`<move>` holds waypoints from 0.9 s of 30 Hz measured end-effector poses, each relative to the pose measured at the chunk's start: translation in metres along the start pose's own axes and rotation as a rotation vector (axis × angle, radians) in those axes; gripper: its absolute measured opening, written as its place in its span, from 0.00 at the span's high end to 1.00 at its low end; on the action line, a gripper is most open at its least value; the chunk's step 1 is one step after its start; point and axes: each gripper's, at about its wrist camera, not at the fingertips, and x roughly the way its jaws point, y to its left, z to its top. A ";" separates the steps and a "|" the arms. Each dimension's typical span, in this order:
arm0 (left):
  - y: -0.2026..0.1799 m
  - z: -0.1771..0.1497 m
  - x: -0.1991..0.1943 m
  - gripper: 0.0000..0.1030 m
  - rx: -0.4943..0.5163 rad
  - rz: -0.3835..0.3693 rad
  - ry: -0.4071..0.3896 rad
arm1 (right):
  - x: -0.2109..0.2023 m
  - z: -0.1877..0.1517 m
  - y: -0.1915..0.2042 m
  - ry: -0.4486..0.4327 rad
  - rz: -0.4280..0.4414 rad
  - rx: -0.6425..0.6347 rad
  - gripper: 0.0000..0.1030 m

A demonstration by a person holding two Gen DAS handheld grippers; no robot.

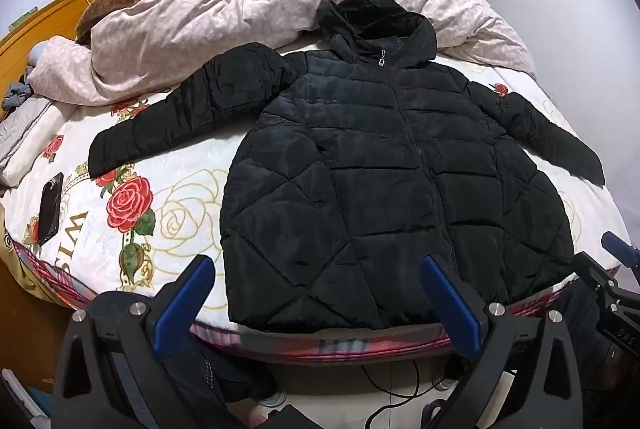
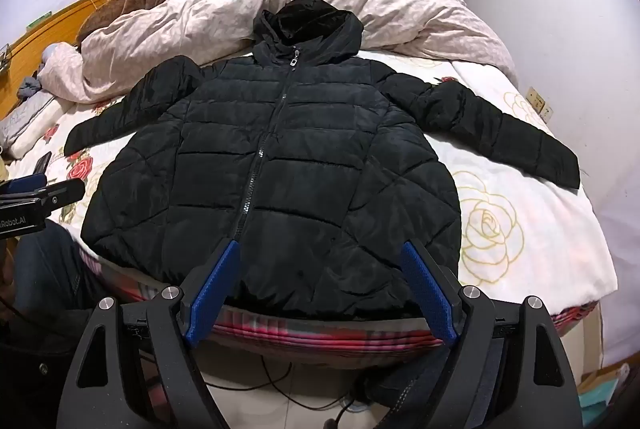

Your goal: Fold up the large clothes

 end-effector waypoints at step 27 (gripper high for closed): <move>-0.002 -0.006 0.002 0.00 0.008 -0.001 -0.001 | -0.001 -0.001 -0.001 -0.002 -0.003 0.003 0.20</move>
